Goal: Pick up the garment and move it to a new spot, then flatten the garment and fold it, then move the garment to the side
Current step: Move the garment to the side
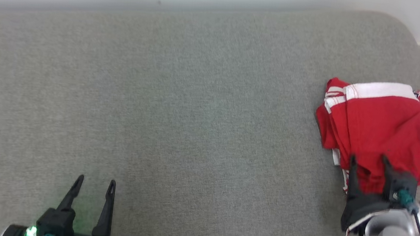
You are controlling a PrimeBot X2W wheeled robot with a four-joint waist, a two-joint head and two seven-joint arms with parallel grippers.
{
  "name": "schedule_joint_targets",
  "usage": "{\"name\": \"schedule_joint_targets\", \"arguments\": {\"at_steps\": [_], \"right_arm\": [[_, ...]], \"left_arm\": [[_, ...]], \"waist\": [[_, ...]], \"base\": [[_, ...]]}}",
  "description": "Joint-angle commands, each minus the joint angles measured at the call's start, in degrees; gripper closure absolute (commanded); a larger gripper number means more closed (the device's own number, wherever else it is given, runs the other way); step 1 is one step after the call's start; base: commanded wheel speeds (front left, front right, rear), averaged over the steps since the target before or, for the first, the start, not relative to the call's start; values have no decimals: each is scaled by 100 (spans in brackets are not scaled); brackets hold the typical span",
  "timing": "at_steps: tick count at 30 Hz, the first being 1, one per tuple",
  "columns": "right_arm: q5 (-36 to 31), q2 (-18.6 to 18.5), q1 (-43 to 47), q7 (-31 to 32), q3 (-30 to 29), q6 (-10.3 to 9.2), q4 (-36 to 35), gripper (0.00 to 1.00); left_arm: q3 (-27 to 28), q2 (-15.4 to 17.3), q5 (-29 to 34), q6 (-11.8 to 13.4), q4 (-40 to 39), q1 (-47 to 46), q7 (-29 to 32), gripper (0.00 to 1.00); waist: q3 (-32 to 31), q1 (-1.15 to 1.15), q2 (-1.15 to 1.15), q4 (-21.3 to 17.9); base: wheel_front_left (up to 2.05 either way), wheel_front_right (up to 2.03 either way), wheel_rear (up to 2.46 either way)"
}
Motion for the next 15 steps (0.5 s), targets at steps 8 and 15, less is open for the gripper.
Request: {"name": "schedule_joint_targets", "arguments": {"at_steps": [8, 15], "right_arm": [[330, 193, 762, 2, 164, -16, -158, 0], [684, 444, 1227, 2, 325, -16, -562, 0]], "left_arm": [[35, -26, -261, 97, 42, 532, -15, 0], [175, -24, -373, 155, -32, 827, -16, 0]], "waist": [[-883, 0, 0, 435], [-1201, 0, 0, 624]], "base": [[0, 0, 0], [0, 0, 0]]}}
